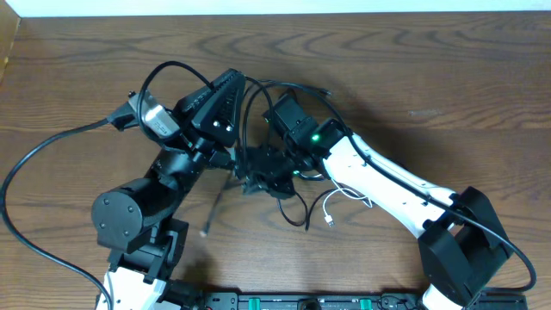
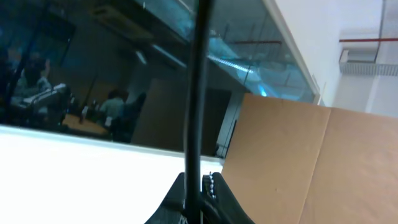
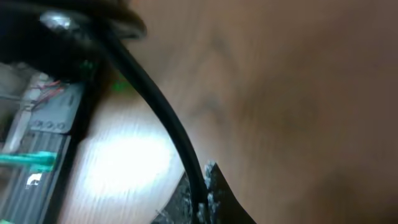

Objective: Untangle cables

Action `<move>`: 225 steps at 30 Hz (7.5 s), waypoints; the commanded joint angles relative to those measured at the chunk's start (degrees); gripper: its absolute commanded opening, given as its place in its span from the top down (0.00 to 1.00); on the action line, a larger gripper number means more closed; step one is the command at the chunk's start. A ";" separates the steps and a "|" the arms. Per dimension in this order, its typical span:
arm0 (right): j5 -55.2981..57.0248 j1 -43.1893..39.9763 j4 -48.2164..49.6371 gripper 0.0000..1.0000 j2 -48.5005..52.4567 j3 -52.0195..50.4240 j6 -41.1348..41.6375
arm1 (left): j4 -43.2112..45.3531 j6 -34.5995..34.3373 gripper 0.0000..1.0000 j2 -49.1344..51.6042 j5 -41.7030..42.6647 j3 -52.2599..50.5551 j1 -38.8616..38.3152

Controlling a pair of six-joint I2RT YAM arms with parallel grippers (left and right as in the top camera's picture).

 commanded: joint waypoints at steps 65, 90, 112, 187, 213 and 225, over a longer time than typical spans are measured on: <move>25.51 -53.42 -1.09 0.99 -21.22 25.68 32.63 | -53.11 35.54 0.19 1.05 36.15 0.48 0.24; 35.58 -90.40 -1.51 0.99 -1.16 25.68 49.35 | -68.61 35.80 0.21 6.23 22.95 0.42 0.24; 20.35 -85.72 -21.03 0.01 11.96 25.51 51.25 | -70.49 35.80 0.21 6.23 22.97 0.42 0.24; 30.16 -34.62 -2.08 0.99 4.76 5.09 -4.37 | -72.59 35.80 0.21 6.23 22.99 0.42 0.24; 54.80 -64.17 2.25 0.99 -14.91 5.05 29.16 | -72.61 35.78 0.21 6.23 22.99 0.42 0.24; 31.67 -75.30 -5.70 0.01 -8.96 4.96 47.25 | -72.63 35.78 0.21 6.23 22.99 0.42 0.24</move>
